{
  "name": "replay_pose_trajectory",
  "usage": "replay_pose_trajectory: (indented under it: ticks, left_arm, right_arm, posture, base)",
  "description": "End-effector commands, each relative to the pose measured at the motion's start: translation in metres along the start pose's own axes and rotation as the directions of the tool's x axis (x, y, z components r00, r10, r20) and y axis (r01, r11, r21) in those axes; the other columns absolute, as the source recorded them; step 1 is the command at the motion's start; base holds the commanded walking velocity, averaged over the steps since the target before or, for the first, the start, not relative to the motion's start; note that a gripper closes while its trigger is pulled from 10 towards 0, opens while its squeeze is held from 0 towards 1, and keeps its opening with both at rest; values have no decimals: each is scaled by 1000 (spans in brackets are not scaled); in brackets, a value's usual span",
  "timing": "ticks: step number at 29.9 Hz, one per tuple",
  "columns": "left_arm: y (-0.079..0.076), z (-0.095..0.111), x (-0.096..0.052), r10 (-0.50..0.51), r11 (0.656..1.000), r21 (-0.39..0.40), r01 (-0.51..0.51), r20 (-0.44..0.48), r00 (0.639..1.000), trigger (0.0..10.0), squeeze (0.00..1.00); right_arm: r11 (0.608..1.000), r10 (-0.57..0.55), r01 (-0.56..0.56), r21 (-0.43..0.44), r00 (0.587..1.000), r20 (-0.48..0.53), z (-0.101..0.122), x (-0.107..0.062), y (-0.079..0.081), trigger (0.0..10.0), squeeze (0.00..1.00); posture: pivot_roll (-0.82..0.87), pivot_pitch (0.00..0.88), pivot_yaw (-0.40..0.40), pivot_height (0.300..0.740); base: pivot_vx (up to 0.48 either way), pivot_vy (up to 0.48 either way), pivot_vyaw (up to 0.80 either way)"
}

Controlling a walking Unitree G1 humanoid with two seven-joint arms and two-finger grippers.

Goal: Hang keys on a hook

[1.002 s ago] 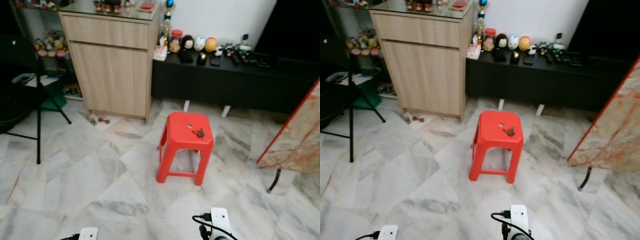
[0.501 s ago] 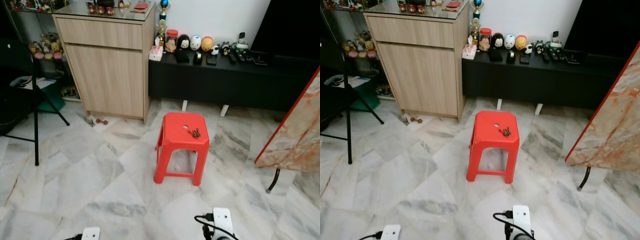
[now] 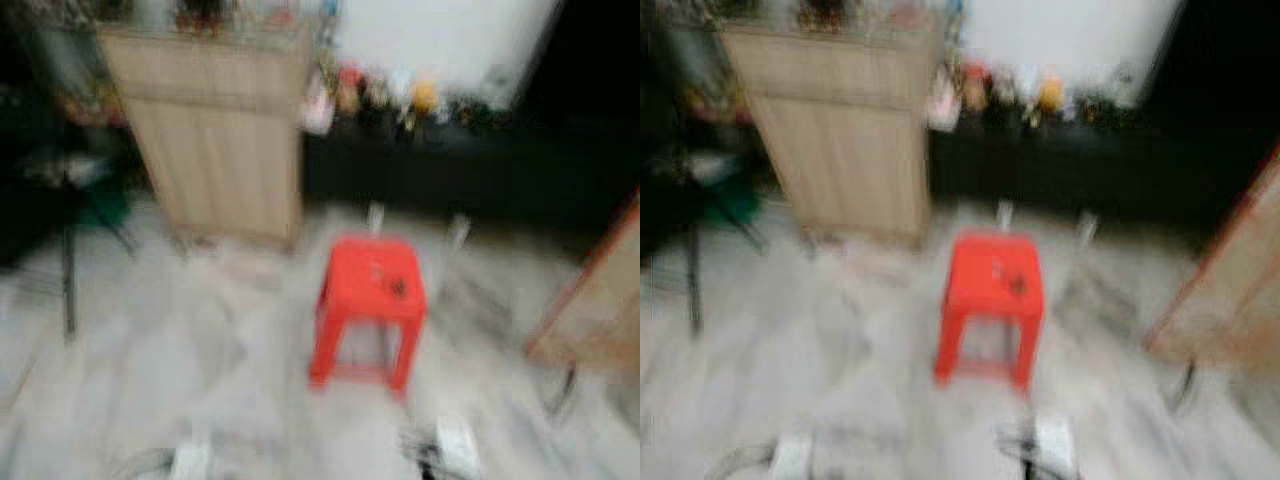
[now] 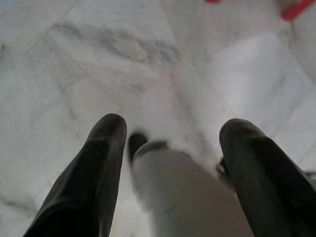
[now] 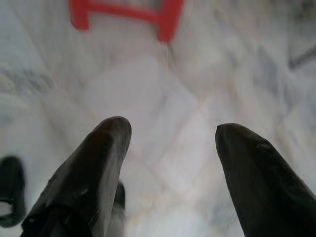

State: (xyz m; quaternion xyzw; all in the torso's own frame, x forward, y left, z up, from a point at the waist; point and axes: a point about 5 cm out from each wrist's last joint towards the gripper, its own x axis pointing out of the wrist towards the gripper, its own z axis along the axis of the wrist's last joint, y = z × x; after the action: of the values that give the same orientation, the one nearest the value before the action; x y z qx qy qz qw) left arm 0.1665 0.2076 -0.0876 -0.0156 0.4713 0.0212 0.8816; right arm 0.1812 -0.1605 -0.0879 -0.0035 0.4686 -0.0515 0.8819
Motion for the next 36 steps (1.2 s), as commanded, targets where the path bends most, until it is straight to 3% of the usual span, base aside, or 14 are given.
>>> replay_pose_trajectory:
  ticks: [1,36]
  left_arm:
    - [5,-14,-3,15,1000,-4,-16,-49,999,10000,0]
    - [4,-14,-3,10,1000,1,-10,-51,999,10000,0]
  right_arm:
    - [1000,23,-23,4,1000,17,4,0,9,10000,0]
    - [999,42,-41,-10,999,13,5,0,10,10000,0]
  posture:
    - [48,0,-99,740]
    - [44,0,-98,740]
  base:
    - [319,0,0]
    - [320,0,0]
